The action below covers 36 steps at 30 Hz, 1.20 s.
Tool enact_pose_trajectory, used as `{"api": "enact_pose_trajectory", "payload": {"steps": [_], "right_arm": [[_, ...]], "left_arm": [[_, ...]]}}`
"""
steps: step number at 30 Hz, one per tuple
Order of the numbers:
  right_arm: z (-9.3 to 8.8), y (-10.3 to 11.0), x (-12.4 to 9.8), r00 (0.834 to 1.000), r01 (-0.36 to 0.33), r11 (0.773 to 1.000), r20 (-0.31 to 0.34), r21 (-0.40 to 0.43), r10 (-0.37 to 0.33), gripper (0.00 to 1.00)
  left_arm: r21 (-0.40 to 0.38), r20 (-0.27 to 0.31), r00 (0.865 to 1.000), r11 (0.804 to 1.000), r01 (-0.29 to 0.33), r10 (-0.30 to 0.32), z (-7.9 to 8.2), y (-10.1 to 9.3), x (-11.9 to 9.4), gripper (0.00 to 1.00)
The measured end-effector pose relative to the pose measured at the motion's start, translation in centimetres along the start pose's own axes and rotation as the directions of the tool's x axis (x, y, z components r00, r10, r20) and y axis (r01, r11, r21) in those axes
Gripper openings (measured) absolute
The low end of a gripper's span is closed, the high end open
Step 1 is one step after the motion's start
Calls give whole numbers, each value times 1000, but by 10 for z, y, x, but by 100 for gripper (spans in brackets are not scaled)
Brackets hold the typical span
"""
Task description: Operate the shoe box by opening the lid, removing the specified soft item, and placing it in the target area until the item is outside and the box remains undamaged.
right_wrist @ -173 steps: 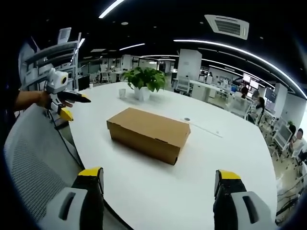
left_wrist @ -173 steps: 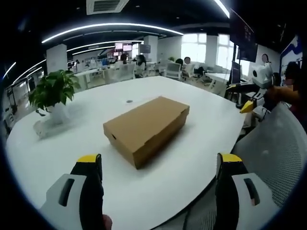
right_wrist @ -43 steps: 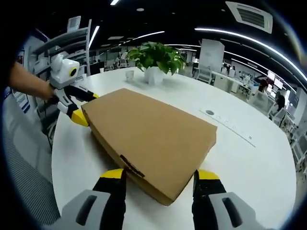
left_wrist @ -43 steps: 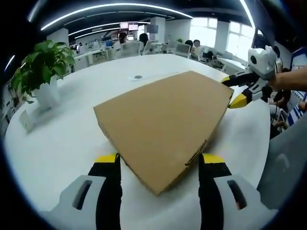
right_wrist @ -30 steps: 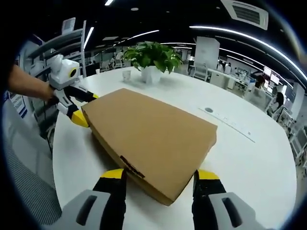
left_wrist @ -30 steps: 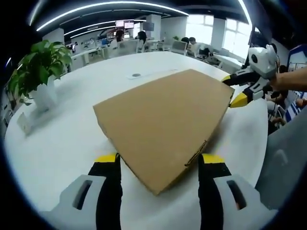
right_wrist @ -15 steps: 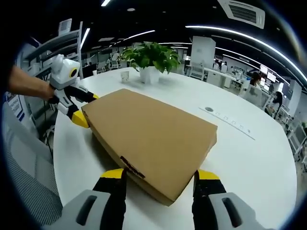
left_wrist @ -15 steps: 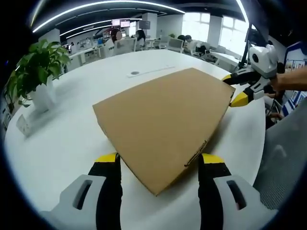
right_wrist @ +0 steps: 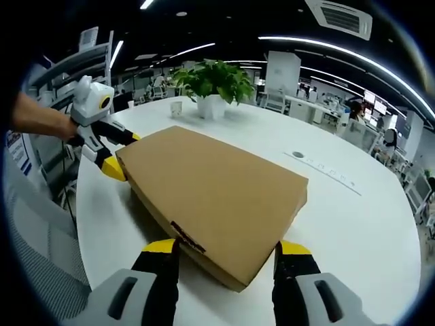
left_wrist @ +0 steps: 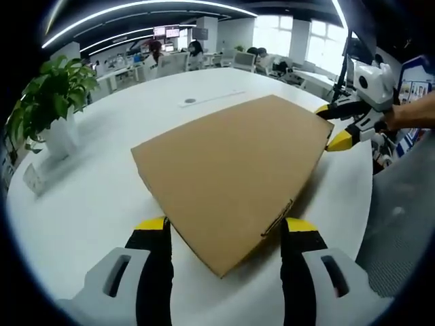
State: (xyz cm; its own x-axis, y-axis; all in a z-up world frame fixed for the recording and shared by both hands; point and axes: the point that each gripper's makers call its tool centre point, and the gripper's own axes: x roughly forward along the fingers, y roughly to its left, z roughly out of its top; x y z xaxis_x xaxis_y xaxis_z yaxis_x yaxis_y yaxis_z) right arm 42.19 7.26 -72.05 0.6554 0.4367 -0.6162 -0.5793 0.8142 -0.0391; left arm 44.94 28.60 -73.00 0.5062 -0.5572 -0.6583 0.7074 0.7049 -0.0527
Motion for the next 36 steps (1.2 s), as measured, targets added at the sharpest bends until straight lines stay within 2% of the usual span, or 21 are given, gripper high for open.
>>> {"api": "enact_pose_trajectory", "payload": {"steps": [36], "right_arm": [[9, 42, 9, 1000, 20, 1000, 9, 19, -20, 52]], "left_arm": [[20, -41, 999, 1000, 10, -9, -22, 21, -27, 63]]}}
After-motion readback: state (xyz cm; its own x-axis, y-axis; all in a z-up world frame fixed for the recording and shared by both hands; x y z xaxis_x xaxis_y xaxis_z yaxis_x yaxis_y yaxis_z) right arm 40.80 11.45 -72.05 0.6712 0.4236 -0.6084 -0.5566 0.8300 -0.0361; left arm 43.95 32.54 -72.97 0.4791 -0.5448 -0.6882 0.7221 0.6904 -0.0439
